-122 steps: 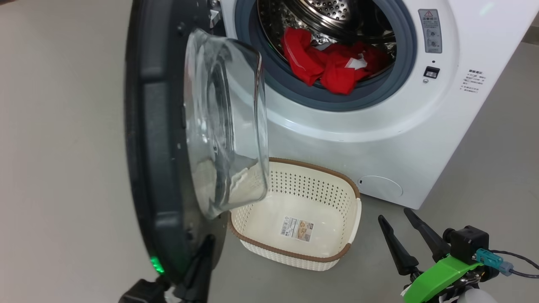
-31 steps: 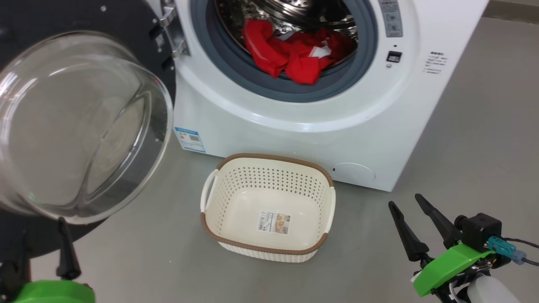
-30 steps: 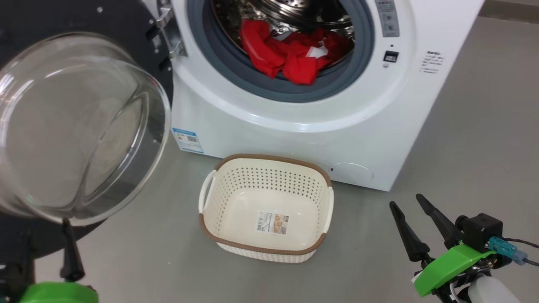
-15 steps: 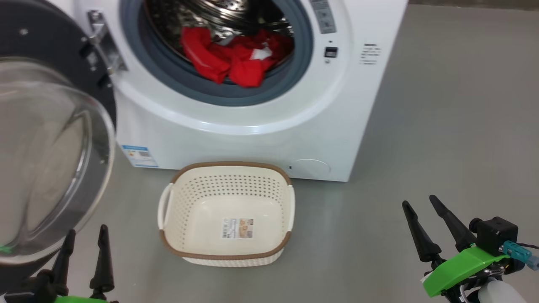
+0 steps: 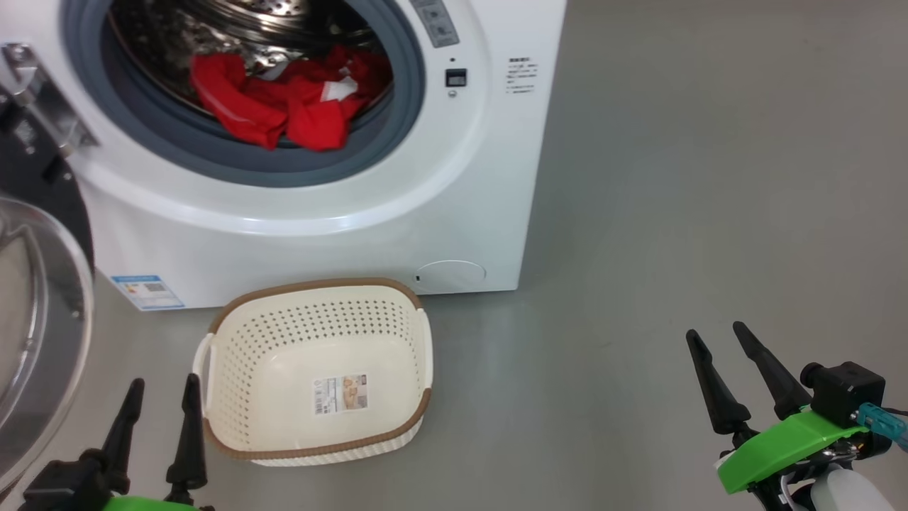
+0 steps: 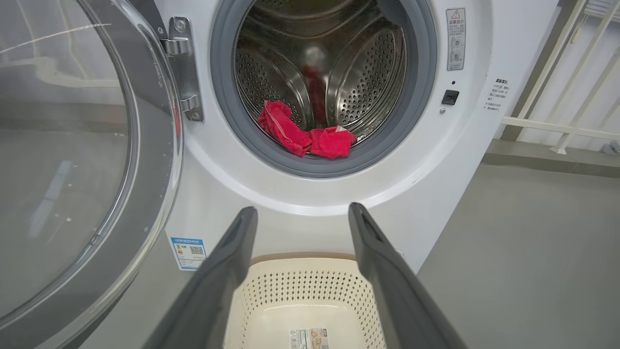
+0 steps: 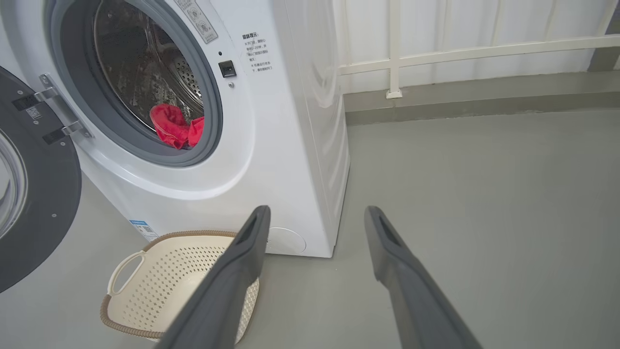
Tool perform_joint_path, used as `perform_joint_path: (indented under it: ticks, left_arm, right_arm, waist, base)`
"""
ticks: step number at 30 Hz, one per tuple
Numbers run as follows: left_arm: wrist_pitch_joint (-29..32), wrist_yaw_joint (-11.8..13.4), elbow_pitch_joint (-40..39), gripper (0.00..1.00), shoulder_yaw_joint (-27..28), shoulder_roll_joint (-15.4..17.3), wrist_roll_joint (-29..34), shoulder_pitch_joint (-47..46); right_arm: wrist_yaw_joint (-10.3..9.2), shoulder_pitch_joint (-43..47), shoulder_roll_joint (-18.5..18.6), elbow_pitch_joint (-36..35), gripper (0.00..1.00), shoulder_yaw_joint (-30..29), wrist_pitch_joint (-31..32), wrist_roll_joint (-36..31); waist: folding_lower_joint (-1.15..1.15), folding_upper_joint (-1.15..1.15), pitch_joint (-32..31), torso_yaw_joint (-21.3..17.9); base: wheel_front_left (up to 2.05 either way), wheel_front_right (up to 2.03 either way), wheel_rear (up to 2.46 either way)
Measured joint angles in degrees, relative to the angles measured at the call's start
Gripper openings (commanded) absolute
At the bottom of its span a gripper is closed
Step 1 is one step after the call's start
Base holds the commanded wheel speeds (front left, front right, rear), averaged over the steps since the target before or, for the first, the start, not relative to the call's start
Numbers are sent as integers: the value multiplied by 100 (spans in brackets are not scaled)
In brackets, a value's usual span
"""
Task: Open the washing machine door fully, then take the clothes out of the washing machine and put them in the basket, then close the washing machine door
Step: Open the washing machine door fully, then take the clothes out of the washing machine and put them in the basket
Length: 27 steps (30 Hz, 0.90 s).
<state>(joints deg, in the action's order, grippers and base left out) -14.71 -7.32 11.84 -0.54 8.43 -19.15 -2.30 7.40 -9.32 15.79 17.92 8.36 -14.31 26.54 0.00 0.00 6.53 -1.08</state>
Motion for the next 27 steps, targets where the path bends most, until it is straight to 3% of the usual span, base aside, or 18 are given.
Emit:
perform_joint_path:
  ticks: [10, 27]
  left_arm:
    - [0, 0, 0, 100, -157, 16, -29, -2]
    - [0, 0, -119, 100, -337, 89, -434, 1]
  right_arm:
    - [0, 16, -43, -5, 100, -60, 0, -18]
    - [0, 120, -57, -31, 100, -130, 0, -18]
  waist:
    - [0, 0, -23, -211]
    - [0, 0, -52, -79]
  base:
    - [0, 0, 0]
    - [2, -2, 0]
